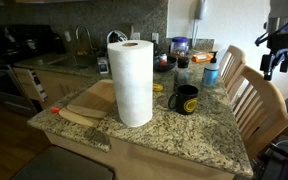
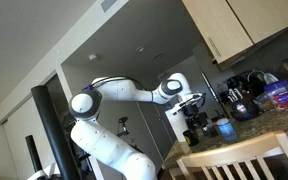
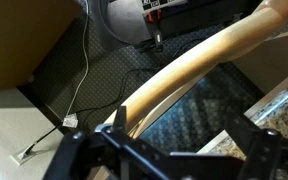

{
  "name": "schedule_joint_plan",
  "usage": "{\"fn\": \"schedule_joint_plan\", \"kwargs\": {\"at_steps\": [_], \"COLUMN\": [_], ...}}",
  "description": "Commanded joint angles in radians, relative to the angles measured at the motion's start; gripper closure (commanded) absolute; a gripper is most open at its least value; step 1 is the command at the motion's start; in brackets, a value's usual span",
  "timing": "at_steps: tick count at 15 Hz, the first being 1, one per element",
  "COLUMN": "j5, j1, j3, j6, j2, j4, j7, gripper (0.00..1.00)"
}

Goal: Move the pump bottle to the right side of the countertop

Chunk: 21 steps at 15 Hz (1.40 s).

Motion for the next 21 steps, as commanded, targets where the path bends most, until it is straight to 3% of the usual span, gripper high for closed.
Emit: {"fn": "schedule_joint_plan", "kwargs": {"at_steps": [1, 16, 18, 21], "j5": [-0.003, -0.003, 0.025, 0.102], "j1": [0.008, 0.008, 0.007, 0.008], "j3": [-0.007, -0.007, -0.011, -0.019], "j6": [-0.002, -0.002, 0.055, 0.234], "j2": [0.000, 0.000, -0.008, 0.001], "j4": [0.002, 0.002, -0.011, -0.018], "j7": [0.003, 0.003, 0.041, 0.103], "gripper": [0.00, 0.00, 0.00, 0.00]}}
